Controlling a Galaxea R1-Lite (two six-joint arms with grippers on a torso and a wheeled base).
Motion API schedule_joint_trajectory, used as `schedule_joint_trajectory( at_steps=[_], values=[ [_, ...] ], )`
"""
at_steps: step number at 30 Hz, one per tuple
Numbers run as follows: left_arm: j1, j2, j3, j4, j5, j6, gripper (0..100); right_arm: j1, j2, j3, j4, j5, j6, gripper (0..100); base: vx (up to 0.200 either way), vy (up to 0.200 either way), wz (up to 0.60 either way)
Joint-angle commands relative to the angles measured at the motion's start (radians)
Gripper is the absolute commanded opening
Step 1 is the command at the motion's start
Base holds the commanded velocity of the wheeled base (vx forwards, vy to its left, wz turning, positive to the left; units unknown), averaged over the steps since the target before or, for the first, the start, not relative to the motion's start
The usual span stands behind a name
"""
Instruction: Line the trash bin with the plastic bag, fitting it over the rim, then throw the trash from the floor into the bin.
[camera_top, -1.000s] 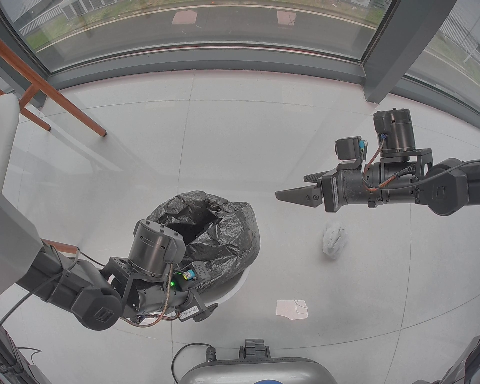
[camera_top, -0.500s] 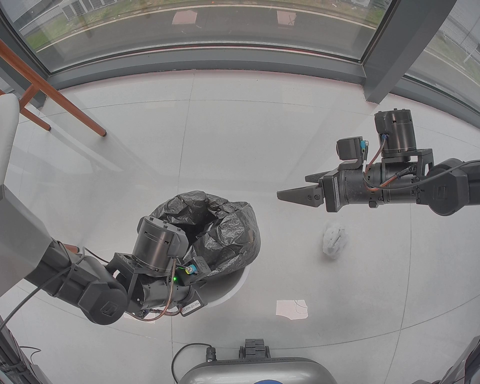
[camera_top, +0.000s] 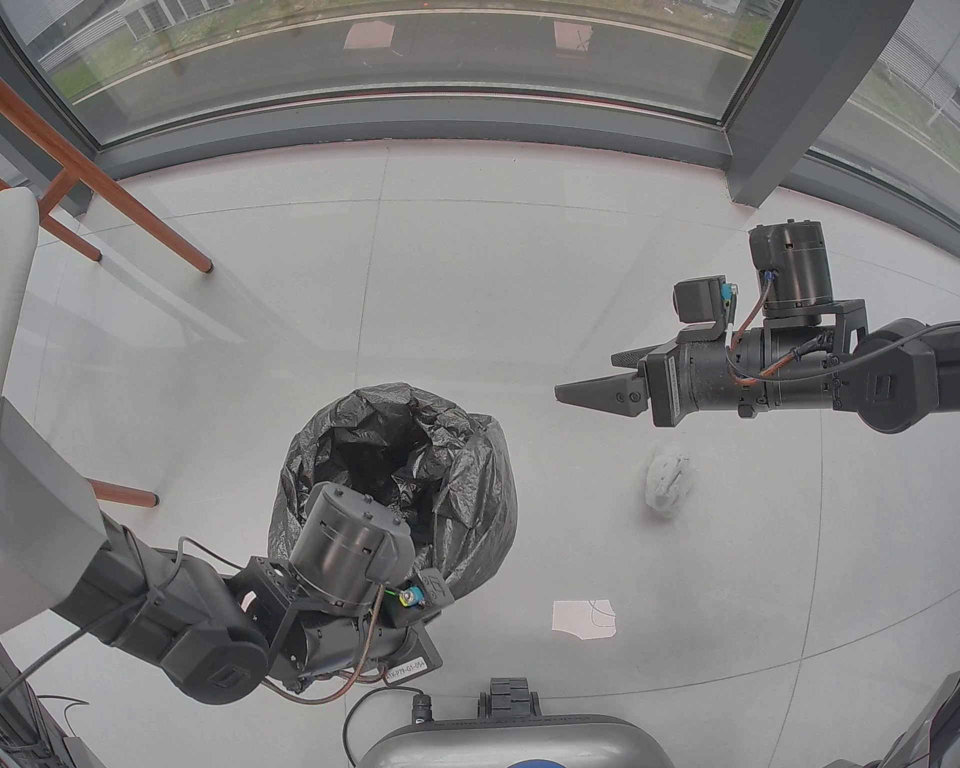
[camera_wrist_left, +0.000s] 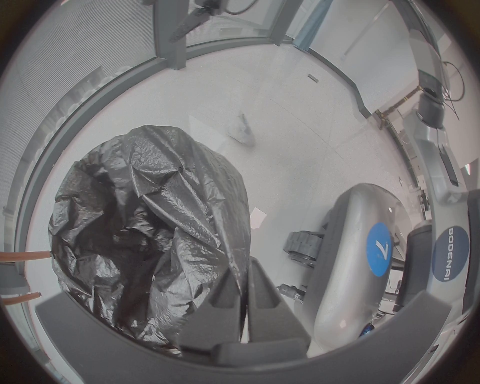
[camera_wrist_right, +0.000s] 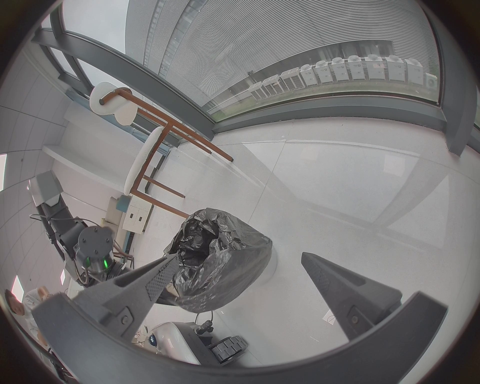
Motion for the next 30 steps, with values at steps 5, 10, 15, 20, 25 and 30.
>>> schedule_joint_trajectory(
  at_steps=[5, 10, 15, 20, 25, 30],
  values=[
    [-0.061, -0.008, 0.078, -0.003, 0.003, -0.006, 0, -0.002, -0.010, 0.005, 0.000, -0.001, 0.001, 100, 0.000, 0.000, 0.00],
    [-0.067, -0.015, 0.081, -0.001, 0.003, -0.006, 100, -0.003, -0.010, 0.005, 0.000, -0.001, 0.001, 100, 0.000, 0.000, 0.00],
    [-0.069, -0.042, 0.113, -0.003, 0.004, -0.049, 100, -0.003, -0.010, 0.014, 0.000, -0.001, 0.001, 100, 0.000, 0.000, 0.00],
    [-0.063, -0.092, 0.132, 0.000, 0.023, -0.106, 100, -0.025, -0.020, 0.046, -0.002, -0.001, -0.001, 100, 0.000, 0.000, 0.00],
    [-0.057, -0.172, 0.204, 0.000, 0.095, -0.204, 100, -0.025, -0.034, 0.069, -0.002, -0.003, -0.001, 100, 0.000, 0.000, 0.00],
    [-0.060, -0.193, 0.270, 0.000, 0.092, -0.227, 100, -0.023, -0.034, 0.069, -0.002, -0.004, -0.001, 100, 0.000, 0.000, 0.00]
  ],
)
